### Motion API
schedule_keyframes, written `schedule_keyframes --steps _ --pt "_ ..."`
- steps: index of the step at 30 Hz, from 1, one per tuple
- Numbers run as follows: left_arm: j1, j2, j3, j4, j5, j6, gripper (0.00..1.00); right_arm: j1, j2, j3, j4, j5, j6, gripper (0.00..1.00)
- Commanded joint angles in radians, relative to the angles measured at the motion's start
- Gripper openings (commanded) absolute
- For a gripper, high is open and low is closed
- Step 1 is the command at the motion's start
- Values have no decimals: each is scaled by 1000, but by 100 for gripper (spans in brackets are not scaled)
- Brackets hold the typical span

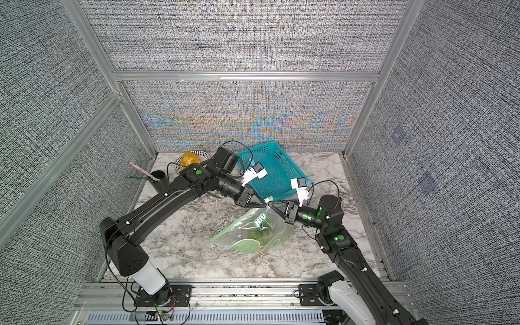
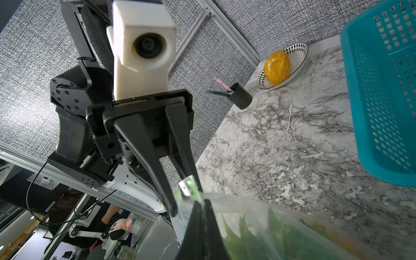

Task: Open the zip-top bag and take out the pineapple
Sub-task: Unzip the zipper on the zipper food storage bag.

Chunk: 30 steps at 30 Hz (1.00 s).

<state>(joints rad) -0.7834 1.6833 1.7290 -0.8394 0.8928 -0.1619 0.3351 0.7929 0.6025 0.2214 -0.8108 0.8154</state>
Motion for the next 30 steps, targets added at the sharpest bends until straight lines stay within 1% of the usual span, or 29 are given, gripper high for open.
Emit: schedule_keyframes --steps 1,4,13,21,24,26,28,30 --pt "1 3 25 15 13 -4 36 1 1 5 26 8 2 0" --pt "1 19 47 16 14 -3 37 2 2 2 28 6 4 0" --pt "1 62 74 48 28 -20 38 12 11 2 45 7 11 0" --pt "1 78 86 59 44 -43 21 18 15 -3 49 5 13 0" --pt "0 74 77 58 55 -49 14 18 17 0 49 9 10 0" --pt "0 64 65 53 54 -45 13 19 17 1 49 19 8 0" --pt "0 55 51 45 51 -40 5 19 17 1 50 27 8 0" --pt "1 46 40 42 48 -37 3 19 20 1 55 30 11 0"
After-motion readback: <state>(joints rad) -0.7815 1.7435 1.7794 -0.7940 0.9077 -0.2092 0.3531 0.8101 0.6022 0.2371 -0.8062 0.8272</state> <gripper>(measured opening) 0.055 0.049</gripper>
